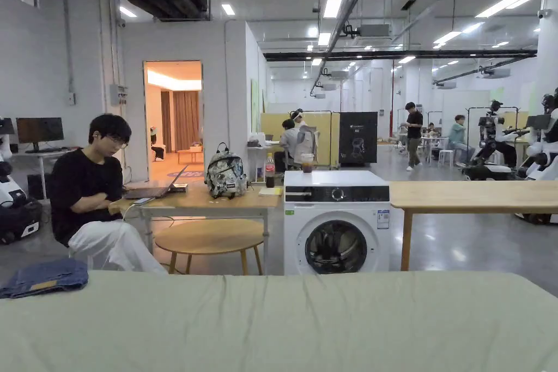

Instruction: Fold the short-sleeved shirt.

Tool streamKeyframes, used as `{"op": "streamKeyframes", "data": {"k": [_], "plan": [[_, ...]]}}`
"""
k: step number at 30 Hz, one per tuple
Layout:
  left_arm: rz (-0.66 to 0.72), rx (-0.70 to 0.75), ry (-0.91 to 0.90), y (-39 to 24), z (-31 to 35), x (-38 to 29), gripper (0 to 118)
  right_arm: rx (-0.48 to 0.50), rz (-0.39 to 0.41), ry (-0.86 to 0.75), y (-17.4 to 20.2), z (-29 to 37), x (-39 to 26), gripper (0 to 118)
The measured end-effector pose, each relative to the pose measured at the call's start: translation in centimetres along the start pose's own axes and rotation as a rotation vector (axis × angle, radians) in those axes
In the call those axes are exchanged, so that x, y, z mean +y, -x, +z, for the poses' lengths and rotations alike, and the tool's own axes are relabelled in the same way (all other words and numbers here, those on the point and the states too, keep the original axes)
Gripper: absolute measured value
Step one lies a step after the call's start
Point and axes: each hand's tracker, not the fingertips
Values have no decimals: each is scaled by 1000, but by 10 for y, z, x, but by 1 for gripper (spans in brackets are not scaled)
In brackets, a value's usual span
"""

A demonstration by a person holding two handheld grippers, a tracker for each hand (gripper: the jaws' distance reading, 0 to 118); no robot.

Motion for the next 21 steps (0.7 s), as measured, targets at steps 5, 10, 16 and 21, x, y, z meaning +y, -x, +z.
{"op": "streamKeyframes", "data": {"k": [5, 10, 16, 21], "plan": [[16, -59, 57, -9, -11, -14, 0, 22, -30, -3, -4, 1, 4, 0], [68, -114, 36, -4, -10, -16, 0, 32, -31, 2, -8, 3, 4, 0], [46, -100, 8, -7, -7, -10, 0, 26, -23, 14, -7, 1, 1, 10], [54, -170, -48, -7, 0, -9, 98, 88, -56, 8, -8, 3, 4, 104]]}}
